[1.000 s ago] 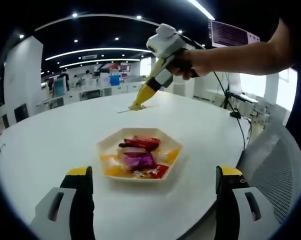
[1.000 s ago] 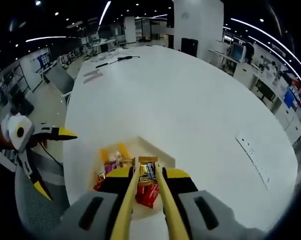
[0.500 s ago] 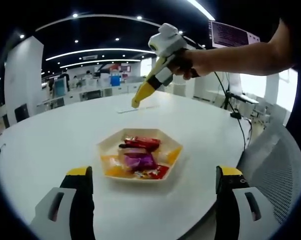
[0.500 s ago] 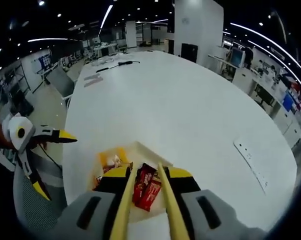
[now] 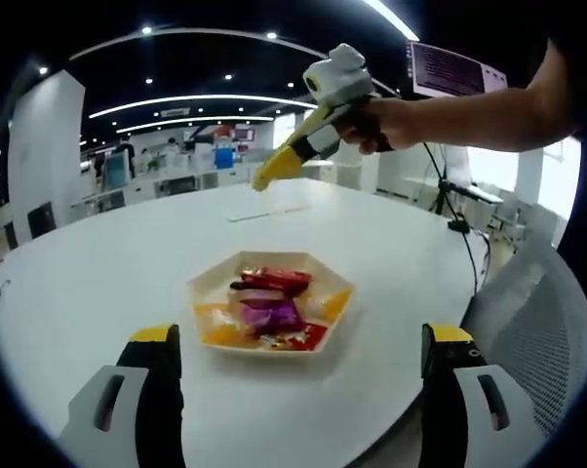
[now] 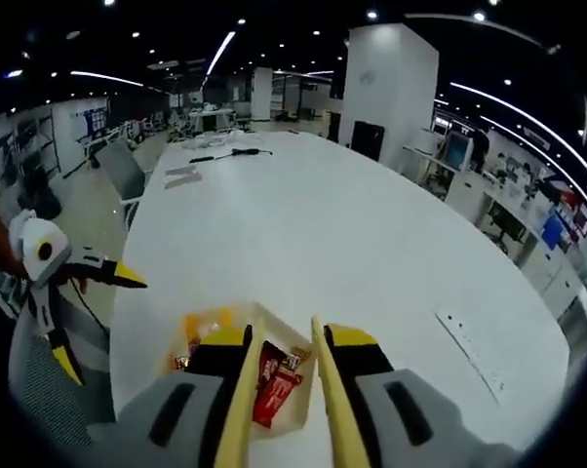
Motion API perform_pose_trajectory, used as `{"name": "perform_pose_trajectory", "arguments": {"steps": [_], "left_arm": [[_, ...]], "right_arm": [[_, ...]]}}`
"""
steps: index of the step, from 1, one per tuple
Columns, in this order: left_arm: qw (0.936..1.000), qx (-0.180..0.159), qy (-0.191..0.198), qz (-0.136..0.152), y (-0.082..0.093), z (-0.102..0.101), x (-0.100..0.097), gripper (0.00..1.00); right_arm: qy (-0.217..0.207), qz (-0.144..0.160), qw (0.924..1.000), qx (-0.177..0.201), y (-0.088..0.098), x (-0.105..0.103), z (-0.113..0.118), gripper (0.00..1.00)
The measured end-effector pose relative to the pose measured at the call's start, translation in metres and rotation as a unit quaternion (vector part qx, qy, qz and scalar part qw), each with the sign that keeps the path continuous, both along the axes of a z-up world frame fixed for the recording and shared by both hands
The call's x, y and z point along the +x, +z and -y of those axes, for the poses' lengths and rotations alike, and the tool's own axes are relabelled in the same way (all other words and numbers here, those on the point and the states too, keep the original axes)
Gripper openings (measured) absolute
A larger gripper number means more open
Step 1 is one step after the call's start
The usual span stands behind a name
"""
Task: Place the target food into the container with the food tongs after gripping and lifting it, then release it inside without dropping or visibly crushing the food.
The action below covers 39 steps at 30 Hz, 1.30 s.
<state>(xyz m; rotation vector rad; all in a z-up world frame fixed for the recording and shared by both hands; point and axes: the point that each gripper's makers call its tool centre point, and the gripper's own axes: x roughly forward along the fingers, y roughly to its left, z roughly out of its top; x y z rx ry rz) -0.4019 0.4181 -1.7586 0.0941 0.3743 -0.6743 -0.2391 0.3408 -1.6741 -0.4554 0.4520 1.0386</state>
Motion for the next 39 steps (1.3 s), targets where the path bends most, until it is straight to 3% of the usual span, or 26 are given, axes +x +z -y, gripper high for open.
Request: {"name": "perform_pose_trajectory", "arguments": {"steps": [12, 18, 25, 31, 34, 36, 39], "left_arm": [[0.9999, -0.004, -0.014, -0.006, -0.002, 0.005, -0.002, 0.99], [0.9993, 0.003, -0.037, -0.01, -0.004, 0.013, -0.007, 0.99], [0.9988, -0.002, -0.047, -0.017, -0.006, 0.016, -0.009, 0.99], [0.9986, -0.002, -0.05, -0.019, -0.005, 0.017, -0.01, 0.98], [0.9992, 0.0, -0.036, 0.014, 0.008, 0.01, -0.006, 0.89], [0.999, -0.023, -0.037, 0.005, 0.01, 0.013, -0.005, 0.96], [0.9985, -0.025, -0.049, -0.004, 0.008, 0.017, -0.007, 0.99]], "right_arm": [[-0.029, 0.004, 0.999, 0.034, 0.018, -0.017, 0.047, 0.28], [-0.043, 0.037, 0.9974, 0.044, 0.023, -0.027, 0.071, 0.27], [-0.08, 0.049, 0.9921, 0.083, 0.031, -0.039, 0.098, 0.28], [-0.11, 0.061, 0.9866, 0.104, 0.03, -0.05, 0.12, 0.28], [-0.122, 0.047, 0.9847, 0.116, 0.025, -0.06, 0.128, 0.28], [-0.127, 0.055, 0.9834, 0.117, 0.023, -0.069, 0.133, 0.28], [-0.13, 0.055, 0.9829, 0.119, 0.018, -0.08, 0.139, 0.28]]}}
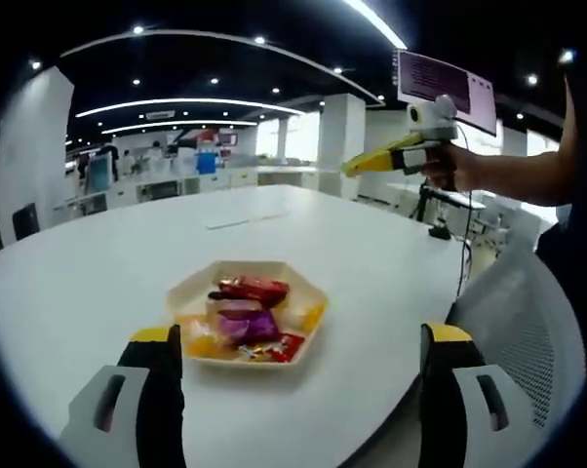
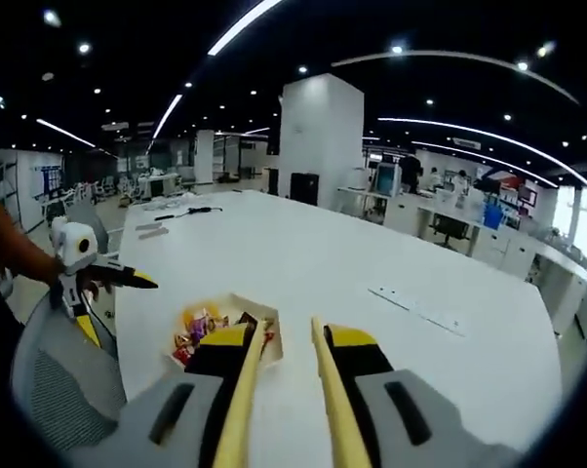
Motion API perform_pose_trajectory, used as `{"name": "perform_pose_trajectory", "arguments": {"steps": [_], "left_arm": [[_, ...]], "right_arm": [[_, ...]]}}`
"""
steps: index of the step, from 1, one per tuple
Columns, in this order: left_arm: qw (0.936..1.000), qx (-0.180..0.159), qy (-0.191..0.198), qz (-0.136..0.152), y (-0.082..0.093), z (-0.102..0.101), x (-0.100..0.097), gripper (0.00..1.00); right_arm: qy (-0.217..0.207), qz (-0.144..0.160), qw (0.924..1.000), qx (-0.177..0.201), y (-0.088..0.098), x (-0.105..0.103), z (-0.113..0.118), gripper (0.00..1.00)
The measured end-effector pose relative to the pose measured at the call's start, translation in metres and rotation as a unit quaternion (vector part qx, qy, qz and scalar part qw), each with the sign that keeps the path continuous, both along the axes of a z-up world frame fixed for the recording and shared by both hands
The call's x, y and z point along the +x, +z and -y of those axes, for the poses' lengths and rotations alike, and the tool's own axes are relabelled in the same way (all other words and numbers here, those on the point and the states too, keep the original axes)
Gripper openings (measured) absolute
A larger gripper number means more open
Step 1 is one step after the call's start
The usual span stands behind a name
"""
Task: Place the target food into the container with the food tongs after gripping and lifting it, then release it inside without dropping or visibly crushing the food.
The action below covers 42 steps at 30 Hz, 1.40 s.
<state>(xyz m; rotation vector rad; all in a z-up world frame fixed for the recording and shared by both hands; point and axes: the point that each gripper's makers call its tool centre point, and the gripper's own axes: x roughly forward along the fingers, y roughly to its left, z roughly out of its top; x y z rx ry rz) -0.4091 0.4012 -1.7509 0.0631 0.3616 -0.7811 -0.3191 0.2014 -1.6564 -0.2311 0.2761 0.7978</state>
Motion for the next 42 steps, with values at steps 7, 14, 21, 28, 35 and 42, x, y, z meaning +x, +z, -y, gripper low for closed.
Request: {"name": "perform_pose_trajectory", "arguments": {"steps": [7, 14, 21, 28, 35, 42], "left_arm": [[0.9979, 0.011, -0.061, -0.018, 0.004, 0.022, -0.015, 0.99], [0.9981, 0.0, -0.061, -0.004, 0.022, 0.026, -0.003, 0.99], [0.9966, -0.025, -0.077, 0.016, 0.044, 0.039, 0.002, 0.98], [0.9934, -0.01, -0.112, 0.026, 0.052, 0.058, 0.0, 0.92], [0.9886, -0.02, -0.149, 0.01, 0.058, 0.071, 0.006, 0.83], [0.9773, -0.032, -0.21, 0.0, 0.07, 0.091, 0.006, 0.78]], "right_arm": [[-0.02, 0.01, 0.9995, 0.023, -0.005, -0.019, 0.016, 0.28], [-0.047, 0.004, 0.9982, 0.037, -0.024, -0.032, 0.028, 0.28], [-0.026, 0.006, 0.9983, 0.053, -0.033, -0.047, 0.023, 0.27], [0.018, 0.001, 0.9976, 0.067, -0.037, -0.065, 0.012, 0.27], [0.059, -0.019, 0.9936, 0.094, -0.039, -0.083, -0.006, 0.27], [0.15, -0.037, 0.9814, 0.114, -0.032, -0.1, -0.032, 0.27]]}}
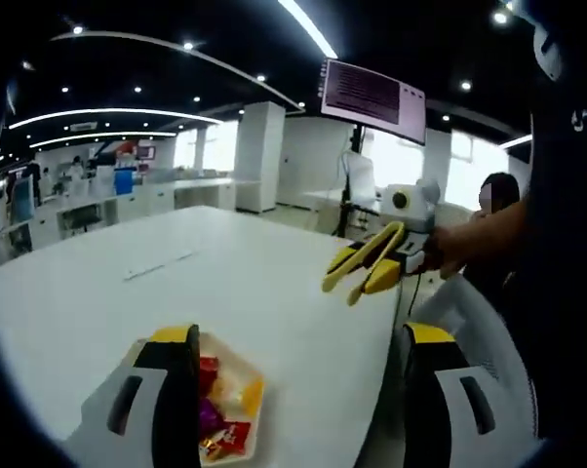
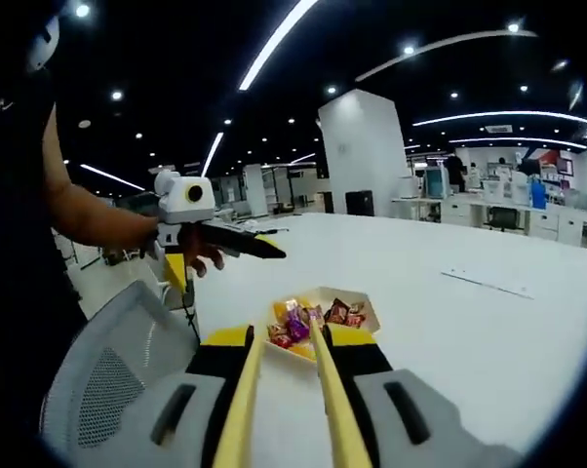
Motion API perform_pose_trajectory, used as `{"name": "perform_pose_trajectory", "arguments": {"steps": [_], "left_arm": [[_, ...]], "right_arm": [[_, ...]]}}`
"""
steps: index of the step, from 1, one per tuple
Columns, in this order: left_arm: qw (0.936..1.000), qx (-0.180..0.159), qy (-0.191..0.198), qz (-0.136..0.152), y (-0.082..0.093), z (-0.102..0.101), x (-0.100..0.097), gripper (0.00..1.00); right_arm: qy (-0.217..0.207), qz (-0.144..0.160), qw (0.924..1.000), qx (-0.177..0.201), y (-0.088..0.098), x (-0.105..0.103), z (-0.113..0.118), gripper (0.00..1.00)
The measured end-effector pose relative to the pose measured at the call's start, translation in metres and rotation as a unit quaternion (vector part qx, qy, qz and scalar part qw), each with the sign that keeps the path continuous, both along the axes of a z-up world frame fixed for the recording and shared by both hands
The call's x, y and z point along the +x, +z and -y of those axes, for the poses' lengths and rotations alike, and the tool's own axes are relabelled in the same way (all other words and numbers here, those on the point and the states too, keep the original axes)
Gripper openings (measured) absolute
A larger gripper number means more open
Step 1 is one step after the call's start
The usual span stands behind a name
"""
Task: Place the target food into the container with the food tongs after gripping and lifting it, then release it inside without dropping or visibly crushing the food.
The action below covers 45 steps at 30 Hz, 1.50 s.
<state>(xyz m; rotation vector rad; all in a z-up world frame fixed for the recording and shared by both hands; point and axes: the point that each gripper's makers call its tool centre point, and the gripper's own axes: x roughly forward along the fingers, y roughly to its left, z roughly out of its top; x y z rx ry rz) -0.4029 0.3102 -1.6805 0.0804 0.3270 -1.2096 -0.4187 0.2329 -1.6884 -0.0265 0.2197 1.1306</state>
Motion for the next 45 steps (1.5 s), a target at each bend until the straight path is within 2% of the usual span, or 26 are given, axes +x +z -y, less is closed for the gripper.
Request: {"name": "perform_pose_trajectory", "arguments": {"steps": [2, 3, 8, 13, 20, 23, 33, 35, 36, 38, 45], "left_arm": [[0.9997, 0.015, -0.013, 0.011, -0.003, 0.003, -0.001, 0.75], [0.9995, 0.017, -0.023, 0.008, -0.004, 0.007, -0.003, 0.73], [0.9978, 0.02, -0.063, 0.006, 0.002, 0.022, -0.014, 0.6], [0.9958, 0.021, -0.089, 0.004, 0.005, 0.029, -0.019, 0.55], [0.9925, 0.021, -0.12, 0.004, 0.005, 0.033, -0.03, 0.37], [0.9923, 0.021, -0.122, 0.007, 0.007, 0.034, -0.031, 0.3], [0.9886, 0.036, -0.144, 0.024, 0.006, 0.035, -0.038, 0.22], [0.9888, 0.04, -0.142, 0.023, 0.006, 0.035, -0.038, 0.2], [0.9897, 0.044, -0.136, 0.013, 0.004, 0.035, -0.037, 0.18], [0.9891, 0.06, -0.131, 0.031, 0.0, 0.035, -0.033, 0.14], [0.989, 0.078, -0.116, 0.05, 0.001, 0.03, -0.025, 0.03]], "right_arm": [[0.026, -0.001, 0.9995, 0.017, 0.009, -0.003, -0.007, 0.27], [0.048, -0.006, 0.9985, 0.027, 0.015, -0.007, -0.012, 0.27], [0.085, -0.001, 0.9959, 0.032, 0.022, -0.013, -0.026, 0.27], [0.111, -0.003, 0.9932, 0.035, 0.022, -0.017, -0.038, 0.27], [0.137, -0.005, 0.99, 0.033, 0.024, -0.019, -0.045, 0.27], [0.148, -0.008, 0.9884, 0.033, 0.023, -0.021, -0.048, 0.27], [0.157, -0.017, 0.9869, 0.033, 0.021, -0.024, -0.05, 0.27], [0.155, -0.02, 0.9872, 0.031, 0.02, -0.024, -0.05, 0.26], [0.153, -0.024, 0.9875, 0.028, 0.019, -0.023, -0.05, 0.25], [0.149, -0.025, 0.9884, 0.016, 0.014, -0.021, -0.05, 0.24], [0.136, -0.048, 0.9895, 0.013, 0.009, -0.018, -0.044, 0.24]]}}
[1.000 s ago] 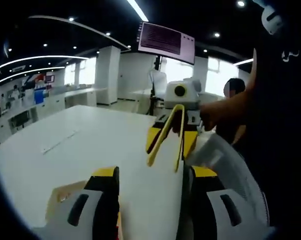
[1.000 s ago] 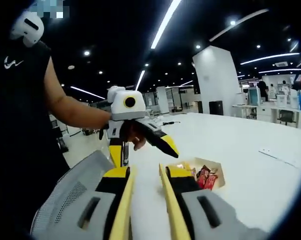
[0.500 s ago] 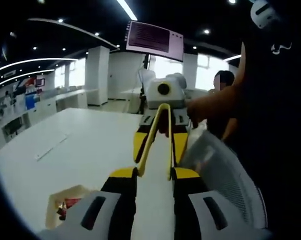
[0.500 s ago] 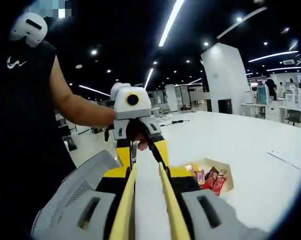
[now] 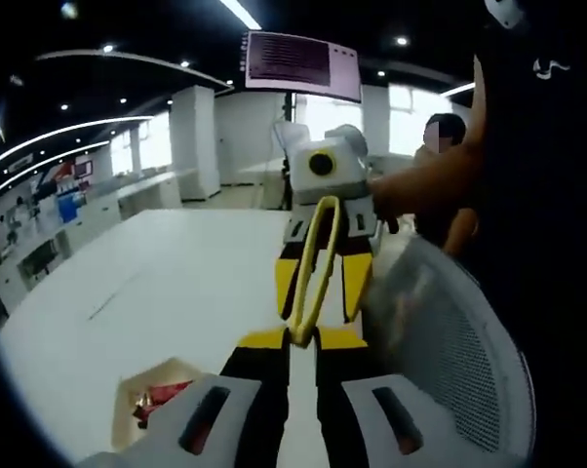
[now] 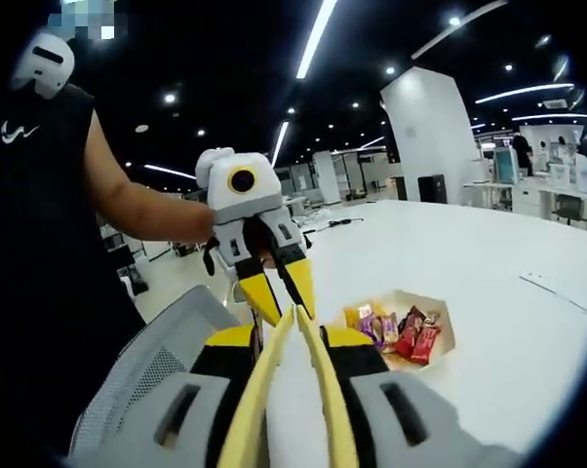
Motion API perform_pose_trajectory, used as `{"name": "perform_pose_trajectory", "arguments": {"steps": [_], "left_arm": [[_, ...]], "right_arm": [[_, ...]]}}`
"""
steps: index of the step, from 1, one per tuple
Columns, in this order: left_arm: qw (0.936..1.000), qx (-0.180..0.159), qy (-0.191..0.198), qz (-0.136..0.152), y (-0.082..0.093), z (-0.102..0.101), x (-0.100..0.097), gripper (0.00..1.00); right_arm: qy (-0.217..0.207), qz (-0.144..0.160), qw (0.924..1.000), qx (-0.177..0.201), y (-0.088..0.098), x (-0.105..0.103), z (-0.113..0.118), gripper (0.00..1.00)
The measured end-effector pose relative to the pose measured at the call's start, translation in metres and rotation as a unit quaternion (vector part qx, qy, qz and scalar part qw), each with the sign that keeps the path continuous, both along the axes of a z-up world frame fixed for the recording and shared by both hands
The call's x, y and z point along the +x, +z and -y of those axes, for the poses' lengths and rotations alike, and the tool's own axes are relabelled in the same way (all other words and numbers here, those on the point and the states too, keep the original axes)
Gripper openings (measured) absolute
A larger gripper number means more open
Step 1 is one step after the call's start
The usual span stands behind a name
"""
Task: Place the target food into the container with the food tongs after gripping and lifting it, then release it inside without dropping or visibly crushing the food.
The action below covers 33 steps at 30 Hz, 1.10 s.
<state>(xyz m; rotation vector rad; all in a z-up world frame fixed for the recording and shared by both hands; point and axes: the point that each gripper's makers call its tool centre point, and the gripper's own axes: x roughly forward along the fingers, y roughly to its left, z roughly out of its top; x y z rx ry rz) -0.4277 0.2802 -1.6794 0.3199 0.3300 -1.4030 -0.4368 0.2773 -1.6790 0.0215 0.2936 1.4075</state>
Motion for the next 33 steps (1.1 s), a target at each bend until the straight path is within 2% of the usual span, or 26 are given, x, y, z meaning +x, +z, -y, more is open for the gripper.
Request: {"name": "perform_pose_trajectory", "arguments": {"steps": [3, 11, 13, 14, 18, 21, 23, 27, 28, 33], "left_arm": [[0.9999, 0.013, 0.003, 0.005, -0.003, -0.005, 0.002, 0.02], [0.9997, 0.007, 0.02, 0.008, -0.003, -0.009, 0.007, 0.02], [0.9997, 0.007, 0.023, 0.01, -0.002, -0.009, 0.008, 0.01], [0.9996, 0.008, 0.024, 0.012, -0.002, -0.01, 0.009, 0.01], [0.9992, 0.006, 0.036, 0.015, -0.001, -0.013, 0.015, 0.01], [0.9989, 0.005, 0.043, 0.018, -0.003, -0.015, 0.017, 0.01], [0.9987, 0.008, 0.046, 0.022, -0.007, -0.015, 0.017, 0.0], [0.9987, 0.018, 0.04, 0.027, -0.015, -0.014, 0.015, 0.0], [0.9987, 0.02, 0.039, 0.026, -0.018, -0.014, 0.014, 0.0], [0.9988, 0.022, 0.036, 0.024, -0.022, -0.012, 0.013, 0.01]], "right_arm": [[-0.015, -0.006, 0.9999, 0.002, 0.001, 0.005, 0.008, 0.25], [-0.039, 0.005, 0.9992, 0.001, 0.008, 0.012, 0.023, 0.28], [-0.046, 0.007, 0.9989, -0.008, 0.005, 0.014, 0.028, 0.32], [-0.052, 0.002, 0.9985, -0.014, 0.001, 0.016, 0.031, 0.36], [-0.067, 0.012, 0.9975, -0.016, -0.001, 0.017, 0.039, 0.52], [-0.084, 0.016, 0.9961, -0.02, -0.006, 0.019, 0.046, 0.54], [-0.102, 0.017, 0.9942, -0.029, -0.014, 0.021, 0.053, 0.52], [-0.128, 0.031, 0.9908, -0.03, -0.02, 0.024, 0.066, 0.28], [-0.134, 0.022, 0.9903, -0.029, -0.022, 0.025, 0.069, 0.25], [-0.133, 0.024, 0.9902, -0.034, -0.027, 0.022, 0.072, 0.23]]}}
